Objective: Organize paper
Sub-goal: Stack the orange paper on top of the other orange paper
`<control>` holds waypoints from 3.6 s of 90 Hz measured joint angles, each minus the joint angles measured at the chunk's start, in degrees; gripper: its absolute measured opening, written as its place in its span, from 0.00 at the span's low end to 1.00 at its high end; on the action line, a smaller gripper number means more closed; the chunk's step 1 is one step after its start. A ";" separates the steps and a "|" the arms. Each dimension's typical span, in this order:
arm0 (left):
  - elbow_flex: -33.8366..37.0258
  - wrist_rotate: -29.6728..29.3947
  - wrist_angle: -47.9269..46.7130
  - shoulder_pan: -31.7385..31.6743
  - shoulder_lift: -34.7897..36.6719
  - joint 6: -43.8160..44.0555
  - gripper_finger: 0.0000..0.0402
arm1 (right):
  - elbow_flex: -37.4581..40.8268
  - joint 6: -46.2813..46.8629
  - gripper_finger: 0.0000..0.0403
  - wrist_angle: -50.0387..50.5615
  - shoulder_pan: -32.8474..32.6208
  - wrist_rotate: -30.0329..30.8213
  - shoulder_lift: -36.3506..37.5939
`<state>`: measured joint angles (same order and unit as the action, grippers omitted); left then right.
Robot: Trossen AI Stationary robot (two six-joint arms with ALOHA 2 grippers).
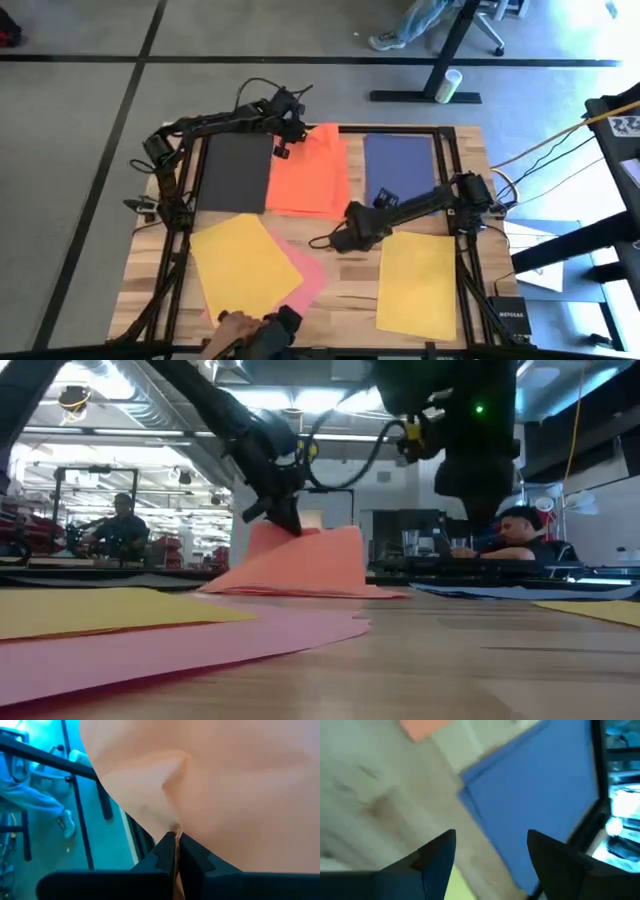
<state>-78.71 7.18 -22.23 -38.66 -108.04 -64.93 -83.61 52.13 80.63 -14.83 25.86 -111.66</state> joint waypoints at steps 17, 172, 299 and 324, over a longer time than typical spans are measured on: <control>-1.72 3.02 -0.58 1.15 -2.24 0.85 0.00 | 0.00 1.22 0.59 -1.22 -0.20 -0.04 0.00; 1.62 1.18 -25.45 1.66 4.32 35.99 0.39 | 9.77 -2.91 0.27 -23.10 15.76 3.13 -0.09; 15.31 -6.41 -12.85 -0.17 5.61 38.49 0.39 | 10.70 -33.57 0.00 -38.21 39.60 -8.16 -0.94; 15.35 -6.44 -10.80 -0.12 5.60 39.00 0.39 | 10.56 -33.10 0.00 -39.21 39.11 -9.42 -4.75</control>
<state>-63.35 0.74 -33.03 -38.79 -102.44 -25.93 -73.06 19.03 41.42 24.28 16.44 -116.41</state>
